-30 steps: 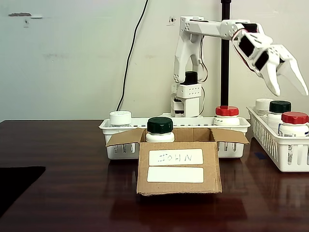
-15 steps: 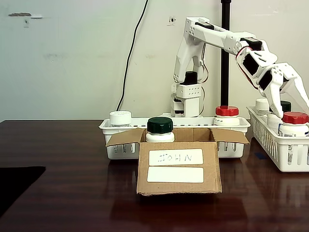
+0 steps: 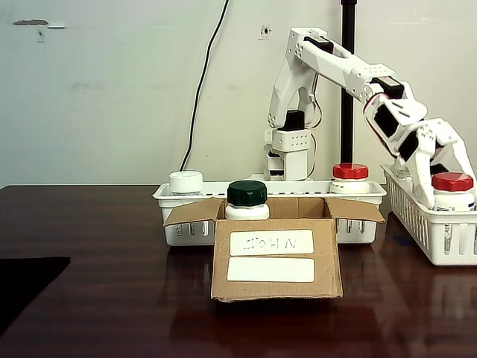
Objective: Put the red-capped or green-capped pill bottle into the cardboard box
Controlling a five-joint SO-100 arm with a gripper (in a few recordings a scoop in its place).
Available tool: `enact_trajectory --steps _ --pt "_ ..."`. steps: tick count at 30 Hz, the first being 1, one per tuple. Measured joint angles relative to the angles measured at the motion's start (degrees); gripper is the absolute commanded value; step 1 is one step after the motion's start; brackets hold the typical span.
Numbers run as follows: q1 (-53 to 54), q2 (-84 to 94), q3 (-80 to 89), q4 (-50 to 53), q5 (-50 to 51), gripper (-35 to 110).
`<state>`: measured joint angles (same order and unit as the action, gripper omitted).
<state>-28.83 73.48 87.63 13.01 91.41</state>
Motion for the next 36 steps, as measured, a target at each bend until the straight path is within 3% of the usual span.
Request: enact_trajectory --steps 3,8,10,14,19,36 --pt "0.09 -0.09 0.09 -0.35 1.14 55" --pt "0.97 0.00 0.00 -1.67 1.14 5" --pt "1.58 0.00 0.00 -1.93 1.14 -8" --pt "2.02 0.00 0.00 -1.85 1.14 5" --pt "2.37 -0.09 -2.72 2.29 0.18 1" --pt "4.31 -0.18 -45.53 45.79 -6.50 0"
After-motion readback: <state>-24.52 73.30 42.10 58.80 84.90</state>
